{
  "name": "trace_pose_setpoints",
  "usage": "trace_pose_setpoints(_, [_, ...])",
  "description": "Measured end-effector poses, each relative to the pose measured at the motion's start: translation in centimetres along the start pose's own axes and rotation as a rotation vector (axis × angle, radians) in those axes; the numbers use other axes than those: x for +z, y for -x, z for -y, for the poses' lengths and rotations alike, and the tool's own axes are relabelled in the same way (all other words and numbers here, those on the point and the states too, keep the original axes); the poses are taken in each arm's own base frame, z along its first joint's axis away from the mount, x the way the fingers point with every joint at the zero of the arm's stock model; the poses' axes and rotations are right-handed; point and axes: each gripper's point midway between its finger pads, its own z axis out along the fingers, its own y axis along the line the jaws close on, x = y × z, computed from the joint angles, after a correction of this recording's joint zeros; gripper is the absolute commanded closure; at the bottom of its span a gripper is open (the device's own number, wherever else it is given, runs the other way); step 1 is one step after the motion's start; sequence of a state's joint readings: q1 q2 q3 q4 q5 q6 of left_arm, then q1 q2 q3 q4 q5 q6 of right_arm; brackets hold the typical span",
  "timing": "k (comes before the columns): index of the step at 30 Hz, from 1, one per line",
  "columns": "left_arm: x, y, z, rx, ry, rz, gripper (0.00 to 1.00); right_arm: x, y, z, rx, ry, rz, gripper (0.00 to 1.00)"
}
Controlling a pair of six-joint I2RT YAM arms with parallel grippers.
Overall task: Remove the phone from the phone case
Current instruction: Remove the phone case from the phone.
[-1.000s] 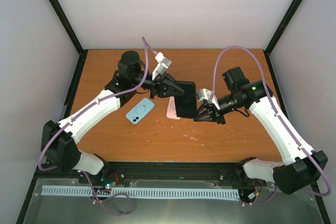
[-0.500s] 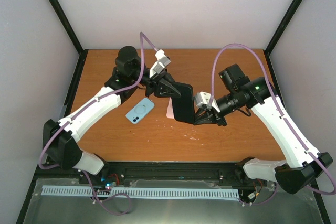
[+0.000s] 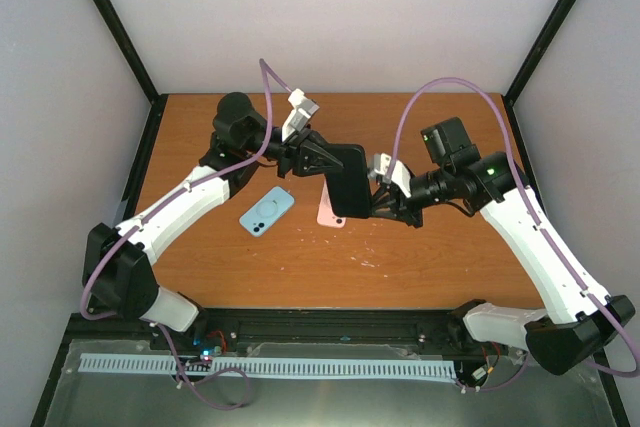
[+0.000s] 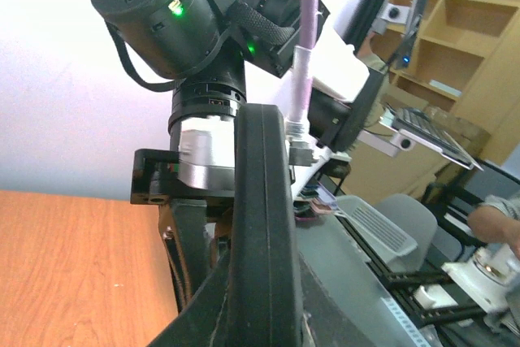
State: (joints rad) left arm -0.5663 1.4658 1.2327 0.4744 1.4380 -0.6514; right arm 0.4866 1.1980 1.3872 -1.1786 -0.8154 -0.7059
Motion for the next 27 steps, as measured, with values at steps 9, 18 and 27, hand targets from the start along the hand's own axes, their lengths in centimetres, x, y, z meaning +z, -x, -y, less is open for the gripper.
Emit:
trace_pose_setpoints(9, [0.1,-0.2,-1.7,-0.037,0.063,0.037,1.00,0.0,1.6,5.9,0.136,-0.125,0.085,0.73])
trace_pose_setpoints(18, [-0.4,-0.3,-2.5,-0.043,0.081,0.042,1.00,0.0,2.5,5.1,0.177,-0.043,0.146,0.72])
trace_pose_setpoints(27, [-1.9,-0.9,-3.4,-0.111,0.107,0.047,1.00,-0.2,4.2,3.9,0.211,0.077,0.248,0.87])
